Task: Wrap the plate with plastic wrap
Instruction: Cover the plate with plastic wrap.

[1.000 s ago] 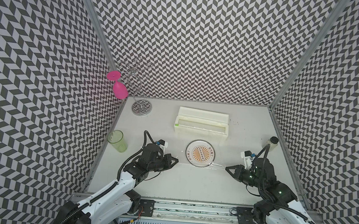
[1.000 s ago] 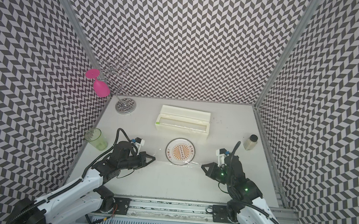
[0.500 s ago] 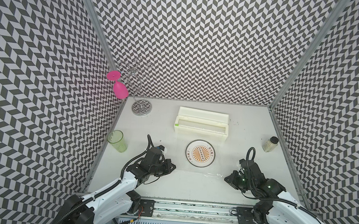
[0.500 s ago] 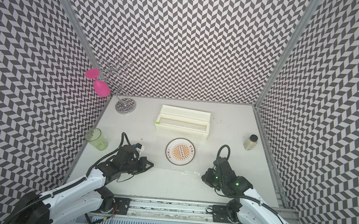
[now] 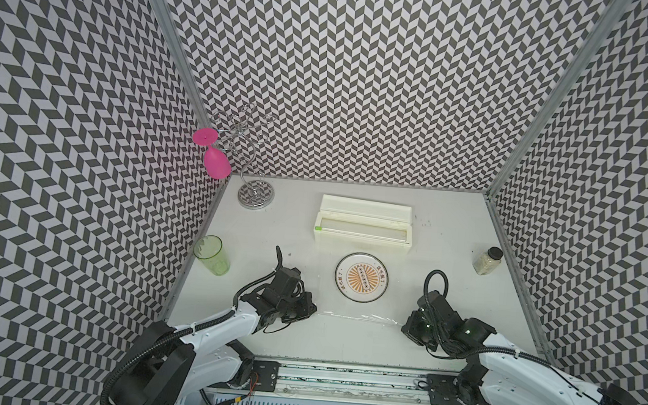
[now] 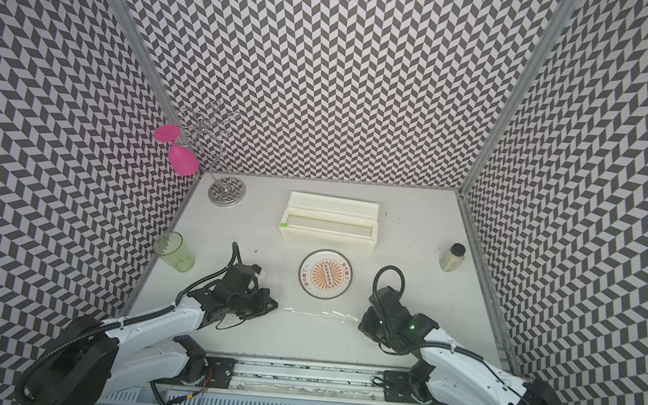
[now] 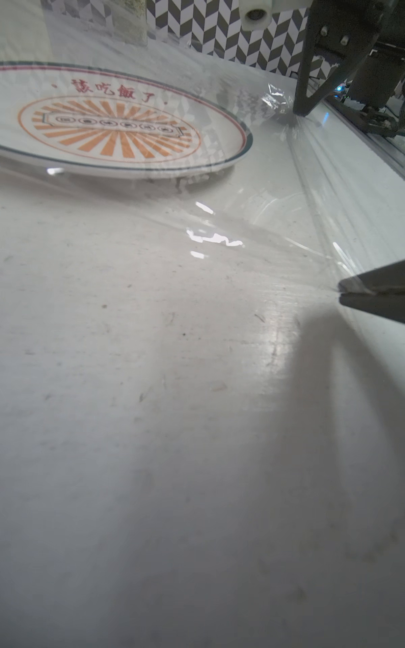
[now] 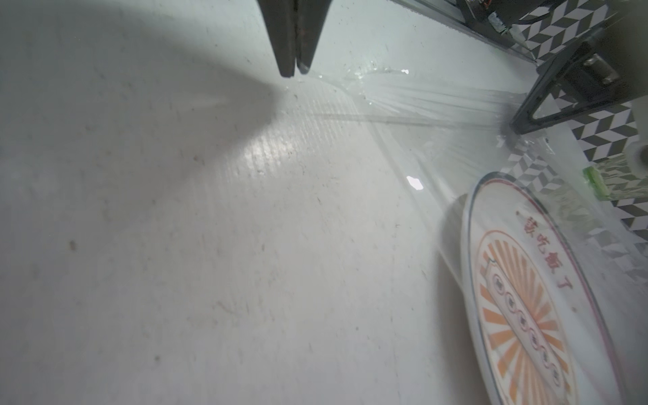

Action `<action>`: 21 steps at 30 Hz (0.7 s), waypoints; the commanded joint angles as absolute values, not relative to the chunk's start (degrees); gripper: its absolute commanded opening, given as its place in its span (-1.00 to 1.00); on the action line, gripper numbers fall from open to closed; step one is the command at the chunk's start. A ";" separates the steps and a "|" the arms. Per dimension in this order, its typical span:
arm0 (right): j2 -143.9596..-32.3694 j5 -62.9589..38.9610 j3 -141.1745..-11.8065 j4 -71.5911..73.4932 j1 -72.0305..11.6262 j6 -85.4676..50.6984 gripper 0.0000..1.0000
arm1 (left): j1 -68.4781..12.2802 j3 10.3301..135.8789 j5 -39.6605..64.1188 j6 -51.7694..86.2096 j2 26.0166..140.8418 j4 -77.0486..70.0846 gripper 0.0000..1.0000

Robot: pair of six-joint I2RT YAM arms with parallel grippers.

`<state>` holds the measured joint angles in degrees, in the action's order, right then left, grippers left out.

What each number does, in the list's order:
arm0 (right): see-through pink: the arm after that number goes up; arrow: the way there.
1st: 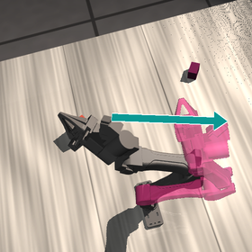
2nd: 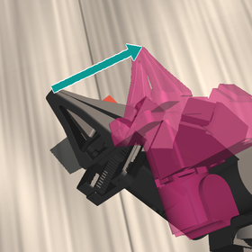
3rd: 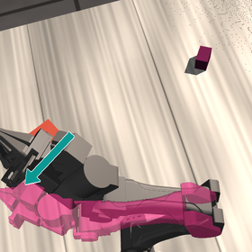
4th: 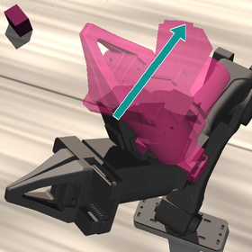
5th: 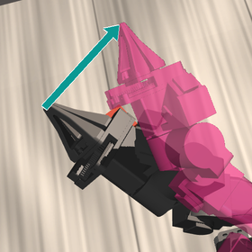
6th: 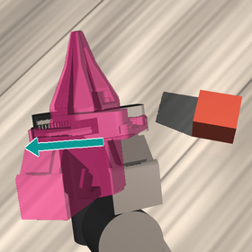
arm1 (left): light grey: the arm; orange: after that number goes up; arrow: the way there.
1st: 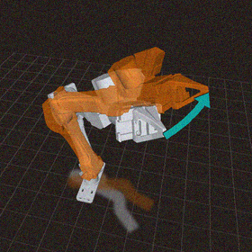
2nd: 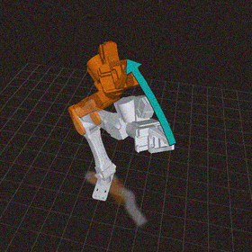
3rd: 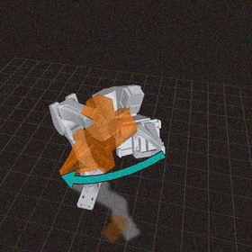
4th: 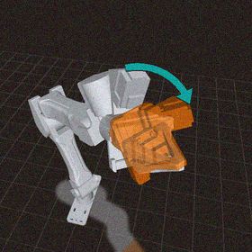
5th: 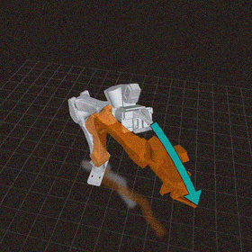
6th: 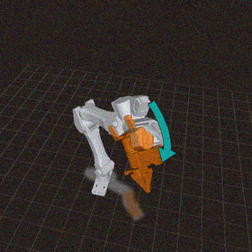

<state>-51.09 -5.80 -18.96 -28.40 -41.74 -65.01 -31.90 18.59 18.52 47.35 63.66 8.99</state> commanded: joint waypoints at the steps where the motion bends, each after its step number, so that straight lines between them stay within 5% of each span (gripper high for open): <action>1: -52.79 0.17 -19.86 -28.90 -41.93 -66.60 -1.00 | -32.24 20.33 14.72 45.85 65.80 9.01 -1.00; 21: -75.10 9.82 -25.84 -15.33 -33.74 -63.60 -1.00 | -30.89 34.18 2.54 37.71 92.63 6.92 -1.00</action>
